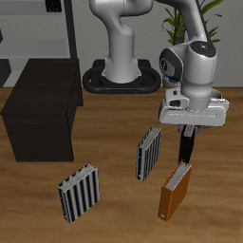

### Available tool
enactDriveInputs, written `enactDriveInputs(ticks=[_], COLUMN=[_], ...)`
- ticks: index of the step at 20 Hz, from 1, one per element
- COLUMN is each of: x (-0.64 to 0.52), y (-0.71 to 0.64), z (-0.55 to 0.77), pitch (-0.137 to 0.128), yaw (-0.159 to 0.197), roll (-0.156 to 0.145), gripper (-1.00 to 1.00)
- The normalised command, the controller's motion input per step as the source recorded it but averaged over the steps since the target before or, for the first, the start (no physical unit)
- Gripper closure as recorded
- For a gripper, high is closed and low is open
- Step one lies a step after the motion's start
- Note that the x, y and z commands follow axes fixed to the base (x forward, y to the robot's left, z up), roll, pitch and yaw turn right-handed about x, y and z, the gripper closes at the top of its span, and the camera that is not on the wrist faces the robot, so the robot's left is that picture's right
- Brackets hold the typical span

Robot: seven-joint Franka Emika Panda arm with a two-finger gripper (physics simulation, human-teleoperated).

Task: Place the black book flat on top of the shelf

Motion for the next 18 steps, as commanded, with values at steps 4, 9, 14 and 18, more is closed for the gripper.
enactDriveInputs(ticks=[4, 9, 14, 18], x=[0.07, -0.10, -0.30, -0.38], y=[-0.03, -0.03, 0.04, -0.06], z=[0.04, 0.20, 0.44, 0.55], pitch=[-0.014, -0.024, -0.064, -0.033], yaw=[0.005, 0.016, 0.033, -0.001], roll=[0.011, 0.021, 0.031, 0.046], gripper=[1.00, 1.00, 1.00, 1.00])
